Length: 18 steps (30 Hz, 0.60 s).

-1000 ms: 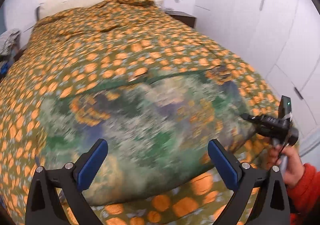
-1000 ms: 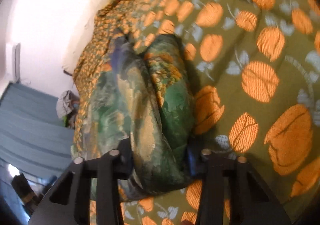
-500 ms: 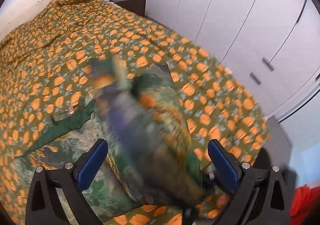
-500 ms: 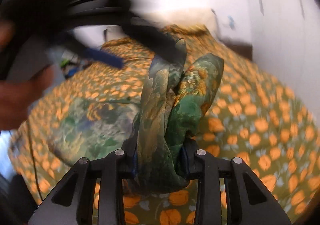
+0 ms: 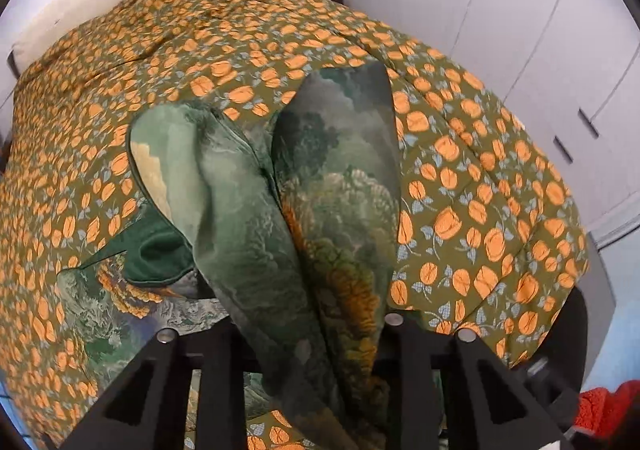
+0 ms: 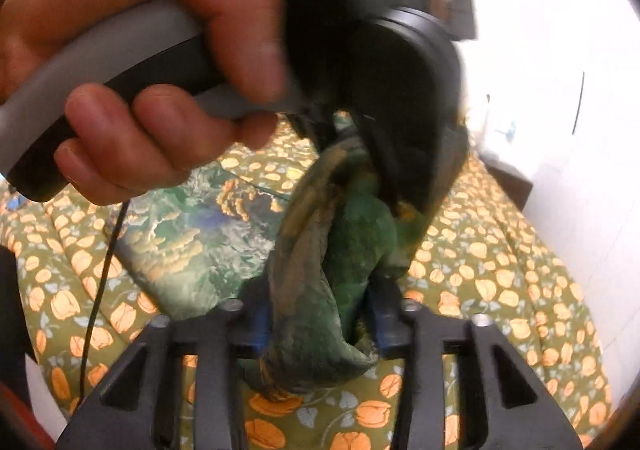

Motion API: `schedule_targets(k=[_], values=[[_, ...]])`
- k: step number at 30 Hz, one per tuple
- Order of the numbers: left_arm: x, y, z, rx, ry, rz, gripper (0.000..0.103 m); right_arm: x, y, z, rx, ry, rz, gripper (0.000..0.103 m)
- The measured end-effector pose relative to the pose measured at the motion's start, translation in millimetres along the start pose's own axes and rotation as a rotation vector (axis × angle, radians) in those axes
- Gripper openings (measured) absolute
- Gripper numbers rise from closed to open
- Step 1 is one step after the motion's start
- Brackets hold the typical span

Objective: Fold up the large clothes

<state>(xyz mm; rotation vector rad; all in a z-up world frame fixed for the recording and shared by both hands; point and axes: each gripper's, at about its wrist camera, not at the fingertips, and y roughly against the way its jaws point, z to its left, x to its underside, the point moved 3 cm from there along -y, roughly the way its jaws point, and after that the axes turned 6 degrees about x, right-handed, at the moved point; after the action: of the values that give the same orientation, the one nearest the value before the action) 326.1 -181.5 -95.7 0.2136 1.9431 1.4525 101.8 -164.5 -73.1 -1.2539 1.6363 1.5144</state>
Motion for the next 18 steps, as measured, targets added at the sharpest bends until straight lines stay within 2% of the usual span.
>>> schedule_targets(k=[2, 4, 6, 10, 12, 14, 15, 17, 18], values=[[3, 12, 18, 0.007, 0.037, -0.023, 0.026, -3, 14, -7, -0.050, -0.030, -0.035, 0.097], [9, 25, 39, 0.018, 0.071, -0.041, 0.026, -2, 28, -17, -0.091, -0.080, -0.060, 0.098], [20, 39, 65, 0.025, 0.109, -0.065, 0.026, 2, 32, -29, -0.125, -0.140, -0.040, 0.098], [44, 59, 118, 0.011, 0.180, -0.093, 0.026, 20, 15, -56, -0.119, -0.245, 0.075, 0.098], [59, 66, 150, 0.004, 0.234, -0.100, 0.026, 26, 3, -66, -0.121, -0.286, 0.130, 0.092], [71, 70, 172, -0.007, 0.256, -0.102, 0.026, 25, -9, -68, -0.131, -0.316, 0.177, 0.073], [77, 71, 182, -0.015, 0.256, -0.103, 0.026, 21, -16, -66, -0.137, -0.317, 0.193, 0.067], [88, 71, 199, -0.025, 0.256, -0.100, 0.026, 13, -26, -57, -0.173, -0.303, 0.221, 0.039], [94, 70, 207, -0.024, 0.256, -0.099, 0.026, 10, -33, -51, -0.199, -0.296, 0.231, 0.034]])
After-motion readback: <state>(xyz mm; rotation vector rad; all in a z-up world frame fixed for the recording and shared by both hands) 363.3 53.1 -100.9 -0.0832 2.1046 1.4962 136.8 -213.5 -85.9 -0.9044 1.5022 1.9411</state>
